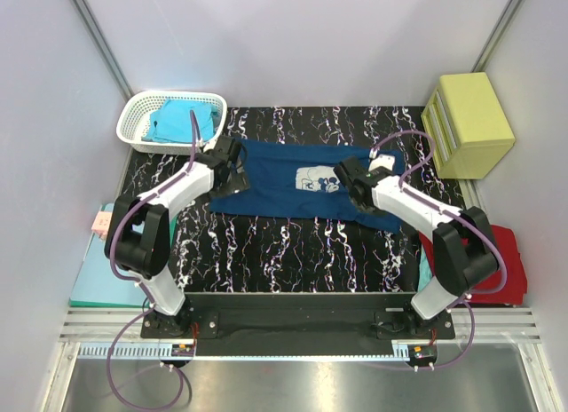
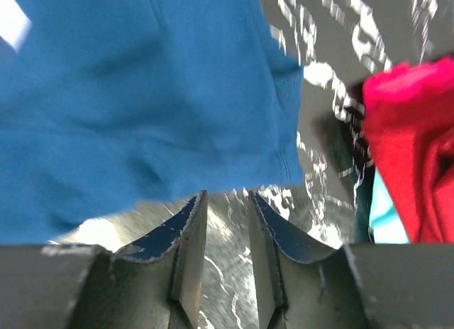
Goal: Fold and stack the t-shirts
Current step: Fold the flattened tshirt in 1/3 of the way
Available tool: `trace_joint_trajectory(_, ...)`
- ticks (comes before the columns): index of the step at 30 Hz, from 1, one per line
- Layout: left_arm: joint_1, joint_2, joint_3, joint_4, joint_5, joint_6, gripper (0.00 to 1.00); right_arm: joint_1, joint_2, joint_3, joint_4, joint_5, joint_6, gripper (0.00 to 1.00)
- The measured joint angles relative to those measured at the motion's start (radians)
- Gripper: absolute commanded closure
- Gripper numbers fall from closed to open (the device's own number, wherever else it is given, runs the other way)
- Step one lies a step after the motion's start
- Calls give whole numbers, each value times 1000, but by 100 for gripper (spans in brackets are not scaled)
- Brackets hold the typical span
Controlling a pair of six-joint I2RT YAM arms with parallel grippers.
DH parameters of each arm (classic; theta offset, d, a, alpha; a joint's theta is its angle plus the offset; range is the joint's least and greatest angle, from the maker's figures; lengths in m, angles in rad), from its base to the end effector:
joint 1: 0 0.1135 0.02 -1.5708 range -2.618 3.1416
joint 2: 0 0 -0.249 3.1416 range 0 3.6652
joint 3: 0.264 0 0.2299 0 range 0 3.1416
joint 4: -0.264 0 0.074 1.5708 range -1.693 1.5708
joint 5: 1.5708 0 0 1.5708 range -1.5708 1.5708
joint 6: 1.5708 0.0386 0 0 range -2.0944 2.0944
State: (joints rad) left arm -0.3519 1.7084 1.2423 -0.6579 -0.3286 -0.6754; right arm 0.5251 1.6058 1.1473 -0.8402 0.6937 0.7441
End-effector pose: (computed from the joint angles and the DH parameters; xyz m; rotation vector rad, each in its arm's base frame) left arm 0.3114 -0.1011 0.2143 -0.5142 2.5446 0.0850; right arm 0.2565 0.1201 0.2180 0.3915 2.4422 -0.5186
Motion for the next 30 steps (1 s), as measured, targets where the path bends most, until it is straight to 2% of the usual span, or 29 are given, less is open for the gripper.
trace_joint_trajectory(12,0,35,-15,53,3,21,1,0,16,-8,21,-57,22,64)
trace_joint_trajectory(30,0,188,21,60,45,29,1,-17,267,70,58,-116,20,64)
